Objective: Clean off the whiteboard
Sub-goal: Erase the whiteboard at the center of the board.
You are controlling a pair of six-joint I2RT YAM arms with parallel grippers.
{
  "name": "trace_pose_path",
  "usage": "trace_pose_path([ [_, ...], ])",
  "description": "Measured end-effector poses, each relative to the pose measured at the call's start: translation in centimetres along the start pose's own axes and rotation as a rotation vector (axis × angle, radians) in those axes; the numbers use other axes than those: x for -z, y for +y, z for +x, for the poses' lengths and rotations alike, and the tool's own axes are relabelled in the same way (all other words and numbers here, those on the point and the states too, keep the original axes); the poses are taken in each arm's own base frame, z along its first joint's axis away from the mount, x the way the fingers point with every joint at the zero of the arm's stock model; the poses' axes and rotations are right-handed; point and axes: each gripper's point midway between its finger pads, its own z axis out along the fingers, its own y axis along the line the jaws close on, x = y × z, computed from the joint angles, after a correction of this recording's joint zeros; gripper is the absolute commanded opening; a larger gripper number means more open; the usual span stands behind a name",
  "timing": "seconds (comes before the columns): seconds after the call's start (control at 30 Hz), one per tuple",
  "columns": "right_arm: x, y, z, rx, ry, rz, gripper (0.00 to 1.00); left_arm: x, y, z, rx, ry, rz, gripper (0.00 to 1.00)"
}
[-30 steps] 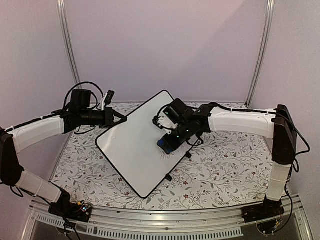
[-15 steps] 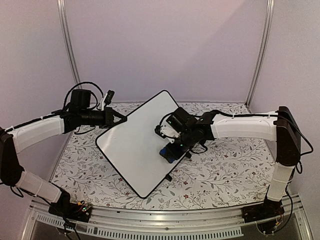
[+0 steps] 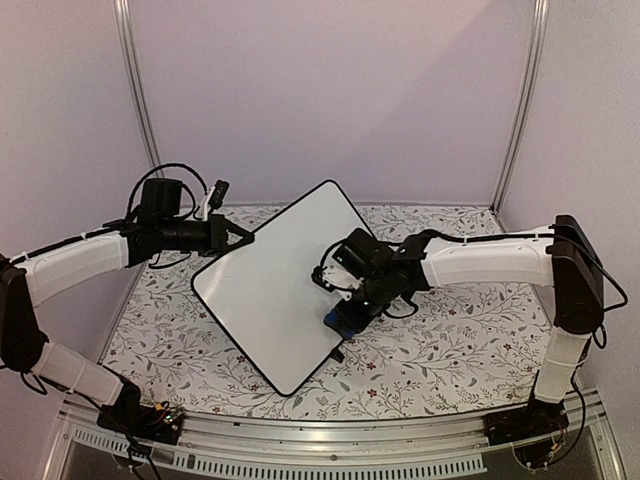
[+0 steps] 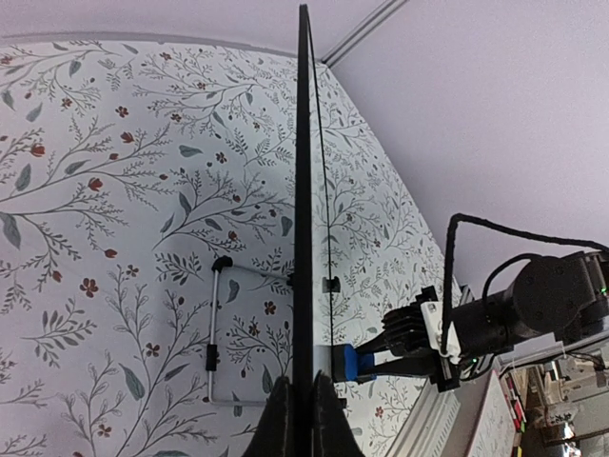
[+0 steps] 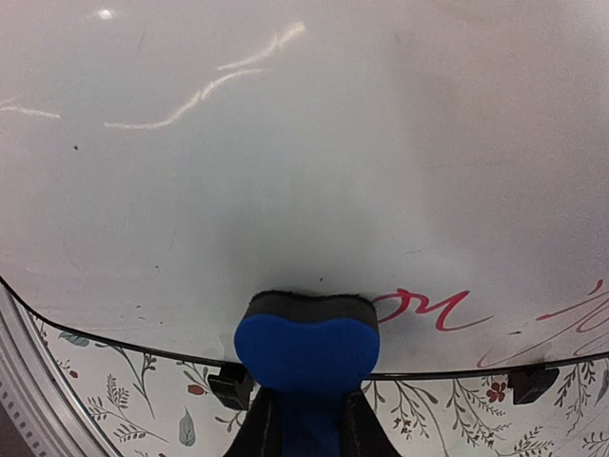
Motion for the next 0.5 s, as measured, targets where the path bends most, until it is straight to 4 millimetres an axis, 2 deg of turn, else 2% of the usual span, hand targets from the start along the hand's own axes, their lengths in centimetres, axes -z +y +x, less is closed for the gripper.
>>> trace_pose_path([
  [0.3, -0.5, -0.2, 2.4, -0.004, 0.075, 0.005, 0.08, 0.0, 0.0, 0.0, -0.001, 0.000, 0.001, 0.00],
  [0.5, -0.3, -0.3, 2.6, -0.003, 0.080, 0.013, 0.08, 0.0, 0.0, 0.0, 0.002, 0.000, 0.001, 0.00],
])
